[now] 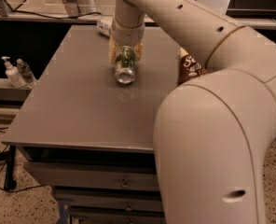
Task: Place green can upright
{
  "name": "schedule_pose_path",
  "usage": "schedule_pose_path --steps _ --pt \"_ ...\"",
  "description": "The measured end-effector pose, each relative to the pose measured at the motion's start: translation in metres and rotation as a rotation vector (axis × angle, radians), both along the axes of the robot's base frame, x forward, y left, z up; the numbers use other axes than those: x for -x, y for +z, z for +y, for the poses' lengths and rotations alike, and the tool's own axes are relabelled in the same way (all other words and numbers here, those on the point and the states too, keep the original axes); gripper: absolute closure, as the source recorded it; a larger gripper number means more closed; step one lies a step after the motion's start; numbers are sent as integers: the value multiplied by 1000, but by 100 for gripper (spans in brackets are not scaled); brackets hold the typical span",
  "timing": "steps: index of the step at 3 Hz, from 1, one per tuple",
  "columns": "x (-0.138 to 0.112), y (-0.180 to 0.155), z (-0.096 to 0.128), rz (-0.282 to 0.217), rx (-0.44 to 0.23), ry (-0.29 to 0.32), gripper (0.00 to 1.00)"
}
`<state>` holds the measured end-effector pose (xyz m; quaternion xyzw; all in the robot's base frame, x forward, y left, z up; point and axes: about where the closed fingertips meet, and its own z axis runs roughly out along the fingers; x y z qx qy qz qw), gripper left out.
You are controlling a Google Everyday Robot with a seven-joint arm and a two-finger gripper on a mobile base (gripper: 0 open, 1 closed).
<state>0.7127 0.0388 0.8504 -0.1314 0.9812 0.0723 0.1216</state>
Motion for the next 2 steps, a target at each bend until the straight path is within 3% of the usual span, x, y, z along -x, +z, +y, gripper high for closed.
schedule_pose_path --steps 1,2 --pt "-3 25 -1 -85 -40 31 88" --pt "-2 59 0 -221 -117 90 100"
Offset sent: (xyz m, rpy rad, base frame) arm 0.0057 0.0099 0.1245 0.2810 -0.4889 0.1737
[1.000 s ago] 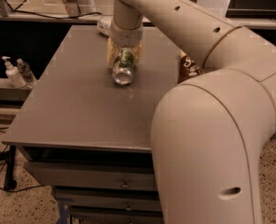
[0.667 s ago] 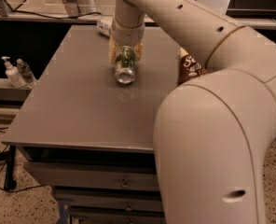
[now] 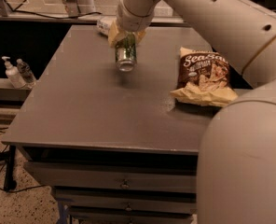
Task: Place green can upright
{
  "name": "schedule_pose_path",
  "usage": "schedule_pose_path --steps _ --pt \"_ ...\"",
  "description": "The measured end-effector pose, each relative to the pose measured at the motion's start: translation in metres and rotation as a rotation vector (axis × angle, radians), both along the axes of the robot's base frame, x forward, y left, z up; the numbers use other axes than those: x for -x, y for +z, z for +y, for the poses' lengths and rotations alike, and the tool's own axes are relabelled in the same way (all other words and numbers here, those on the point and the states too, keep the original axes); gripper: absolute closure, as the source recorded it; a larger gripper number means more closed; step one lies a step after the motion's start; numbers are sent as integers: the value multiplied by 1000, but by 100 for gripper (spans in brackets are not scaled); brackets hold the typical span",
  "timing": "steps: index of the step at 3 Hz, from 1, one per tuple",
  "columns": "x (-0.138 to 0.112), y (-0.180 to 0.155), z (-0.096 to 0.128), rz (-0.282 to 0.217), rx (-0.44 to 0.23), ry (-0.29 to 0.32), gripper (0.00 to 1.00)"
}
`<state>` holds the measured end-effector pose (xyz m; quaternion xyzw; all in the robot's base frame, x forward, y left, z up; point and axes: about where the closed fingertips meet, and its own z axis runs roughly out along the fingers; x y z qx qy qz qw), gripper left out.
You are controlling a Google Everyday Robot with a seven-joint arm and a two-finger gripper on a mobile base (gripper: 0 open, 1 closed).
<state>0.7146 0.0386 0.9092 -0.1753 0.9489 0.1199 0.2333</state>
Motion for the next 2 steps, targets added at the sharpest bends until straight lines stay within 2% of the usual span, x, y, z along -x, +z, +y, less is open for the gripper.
schedule_pose_path --steps 1,2 --pt "8 23 3 -159 -76 98 100" --pt "14 29 9 -278 -148 187 100"
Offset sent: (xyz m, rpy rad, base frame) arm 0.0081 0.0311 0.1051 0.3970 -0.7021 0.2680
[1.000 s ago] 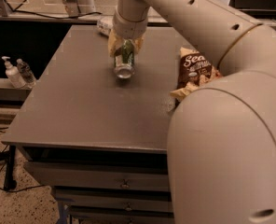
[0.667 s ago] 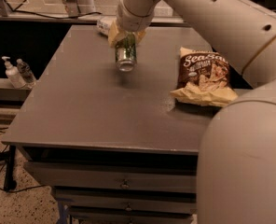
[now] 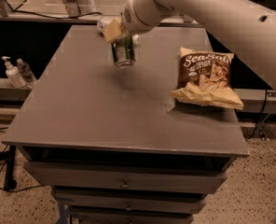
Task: Place green can upright
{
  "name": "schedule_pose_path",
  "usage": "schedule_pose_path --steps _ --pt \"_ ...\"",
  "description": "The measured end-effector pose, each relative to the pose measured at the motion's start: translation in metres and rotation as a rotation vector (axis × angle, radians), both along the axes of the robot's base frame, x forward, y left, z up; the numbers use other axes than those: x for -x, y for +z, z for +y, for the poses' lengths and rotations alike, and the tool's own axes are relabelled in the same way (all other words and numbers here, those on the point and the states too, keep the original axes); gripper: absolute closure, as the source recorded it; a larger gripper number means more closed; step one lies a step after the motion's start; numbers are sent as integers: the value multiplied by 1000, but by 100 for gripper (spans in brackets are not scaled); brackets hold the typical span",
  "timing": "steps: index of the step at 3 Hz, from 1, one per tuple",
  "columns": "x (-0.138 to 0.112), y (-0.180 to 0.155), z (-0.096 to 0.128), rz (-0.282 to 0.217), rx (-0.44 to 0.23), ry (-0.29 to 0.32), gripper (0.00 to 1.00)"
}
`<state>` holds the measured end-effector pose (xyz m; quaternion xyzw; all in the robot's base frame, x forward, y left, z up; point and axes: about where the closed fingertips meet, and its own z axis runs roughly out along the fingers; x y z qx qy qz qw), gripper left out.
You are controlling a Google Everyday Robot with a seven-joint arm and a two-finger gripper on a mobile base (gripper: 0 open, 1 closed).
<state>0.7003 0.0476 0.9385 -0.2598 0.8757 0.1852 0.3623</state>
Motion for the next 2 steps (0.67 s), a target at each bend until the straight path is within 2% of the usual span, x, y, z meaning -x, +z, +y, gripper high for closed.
schedule_pose_path --steps 1,2 --pt "-9 19 5 -94 -40 15 100" --pt "-2 20 1 -104 -44 21 100"
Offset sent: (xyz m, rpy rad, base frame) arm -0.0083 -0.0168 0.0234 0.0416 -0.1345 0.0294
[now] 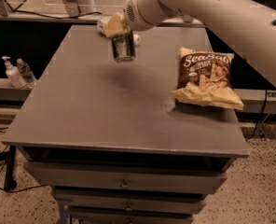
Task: Place green can upright
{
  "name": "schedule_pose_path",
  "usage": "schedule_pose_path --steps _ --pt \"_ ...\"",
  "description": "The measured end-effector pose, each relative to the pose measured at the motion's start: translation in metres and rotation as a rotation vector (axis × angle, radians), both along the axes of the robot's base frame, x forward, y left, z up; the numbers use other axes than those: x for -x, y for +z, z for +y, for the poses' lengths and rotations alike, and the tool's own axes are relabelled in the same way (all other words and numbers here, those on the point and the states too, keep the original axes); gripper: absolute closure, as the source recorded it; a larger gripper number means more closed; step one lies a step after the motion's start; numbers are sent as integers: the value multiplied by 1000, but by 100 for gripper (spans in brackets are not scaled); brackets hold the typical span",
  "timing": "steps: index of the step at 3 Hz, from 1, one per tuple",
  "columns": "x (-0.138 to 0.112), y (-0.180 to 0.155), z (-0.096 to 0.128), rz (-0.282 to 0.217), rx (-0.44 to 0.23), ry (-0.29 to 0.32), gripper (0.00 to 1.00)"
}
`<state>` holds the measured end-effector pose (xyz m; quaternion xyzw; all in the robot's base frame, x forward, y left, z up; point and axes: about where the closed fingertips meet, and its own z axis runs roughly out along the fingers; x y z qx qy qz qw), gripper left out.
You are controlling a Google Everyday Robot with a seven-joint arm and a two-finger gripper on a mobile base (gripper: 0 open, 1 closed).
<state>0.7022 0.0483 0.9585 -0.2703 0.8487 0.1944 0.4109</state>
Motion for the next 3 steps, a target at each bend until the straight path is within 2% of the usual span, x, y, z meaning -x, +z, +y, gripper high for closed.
schedule_pose_path --steps 1,3 --pt "6 2 7 -66 -23 57 100" --pt "9 5 37 -192 -91 172 100"
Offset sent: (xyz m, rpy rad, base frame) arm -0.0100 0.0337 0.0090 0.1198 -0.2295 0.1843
